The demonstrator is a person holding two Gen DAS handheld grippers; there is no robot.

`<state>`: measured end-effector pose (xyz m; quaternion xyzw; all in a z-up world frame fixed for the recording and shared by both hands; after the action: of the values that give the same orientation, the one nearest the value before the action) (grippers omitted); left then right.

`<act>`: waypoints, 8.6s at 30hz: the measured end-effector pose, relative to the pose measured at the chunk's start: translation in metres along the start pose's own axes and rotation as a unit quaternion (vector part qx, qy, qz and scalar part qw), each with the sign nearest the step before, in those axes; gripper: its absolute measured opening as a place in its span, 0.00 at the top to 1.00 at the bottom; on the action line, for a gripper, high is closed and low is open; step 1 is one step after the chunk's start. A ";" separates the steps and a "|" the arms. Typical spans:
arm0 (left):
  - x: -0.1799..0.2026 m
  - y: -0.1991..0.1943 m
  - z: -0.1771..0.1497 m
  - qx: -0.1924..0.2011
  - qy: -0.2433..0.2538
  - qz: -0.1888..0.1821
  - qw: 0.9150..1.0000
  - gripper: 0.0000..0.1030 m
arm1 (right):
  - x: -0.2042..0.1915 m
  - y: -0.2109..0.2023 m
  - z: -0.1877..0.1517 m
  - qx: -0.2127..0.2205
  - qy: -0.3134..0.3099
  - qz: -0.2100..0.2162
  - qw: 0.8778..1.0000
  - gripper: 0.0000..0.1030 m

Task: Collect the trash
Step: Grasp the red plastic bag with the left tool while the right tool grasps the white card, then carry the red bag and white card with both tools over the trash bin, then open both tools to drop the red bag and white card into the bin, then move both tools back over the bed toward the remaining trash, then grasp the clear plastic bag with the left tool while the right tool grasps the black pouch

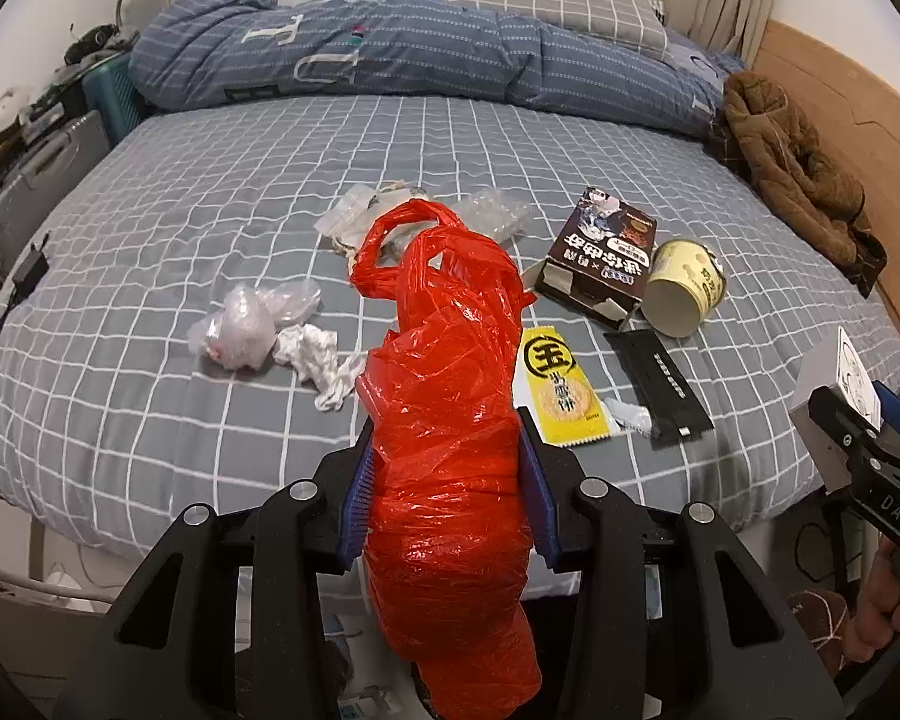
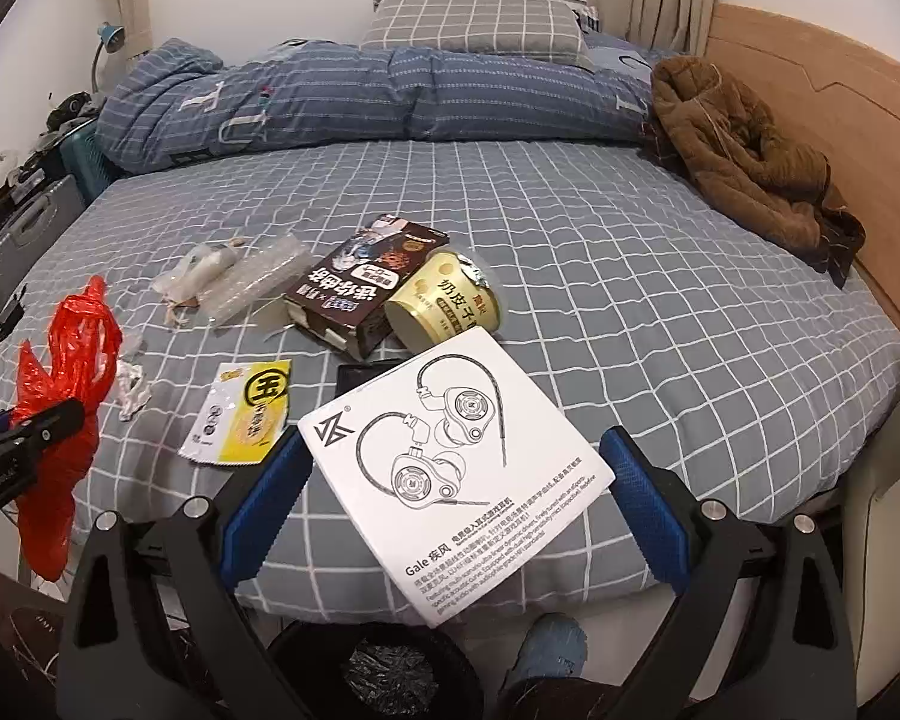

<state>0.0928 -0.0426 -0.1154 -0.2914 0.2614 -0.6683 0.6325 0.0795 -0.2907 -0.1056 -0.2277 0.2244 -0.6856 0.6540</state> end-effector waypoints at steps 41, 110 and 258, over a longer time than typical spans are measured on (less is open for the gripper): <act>0.001 -0.072 -0.098 -0.012 -0.007 -0.007 1.000 0.60 | -0.033 -0.089 -0.074 -0.005 -0.007 0.026 1.000 0.10; 0.035 0.043 -0.271 -0.177 0.030 -0.013 0.984 0.60 | -0.033 0.004 -0.263 -0.209 -0.023 0.016 0.977 0.07; -0.150 0.135 0.033 -0.028 -0.018 0.108 0.994 0.41 | -0.058 0.166 -0.023 -0.131 -0.026 0.054 0.990 0.61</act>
<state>0.2141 0.0995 -0.1984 -0.2906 0.2984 -0.5834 0.6972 0.1995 -0.2394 -0.2257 -0.3167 0.3069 -0.6076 0.6606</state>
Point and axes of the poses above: each gripper's, at about its wrist camera, not at the fingertips, and y roughly the way its jaws point, x to its right, z to its top, the point moved 6 cm from there along y, roughly the way its jaws point, and after that the axes turned 7 degrees about x, right-handed, at the moved point
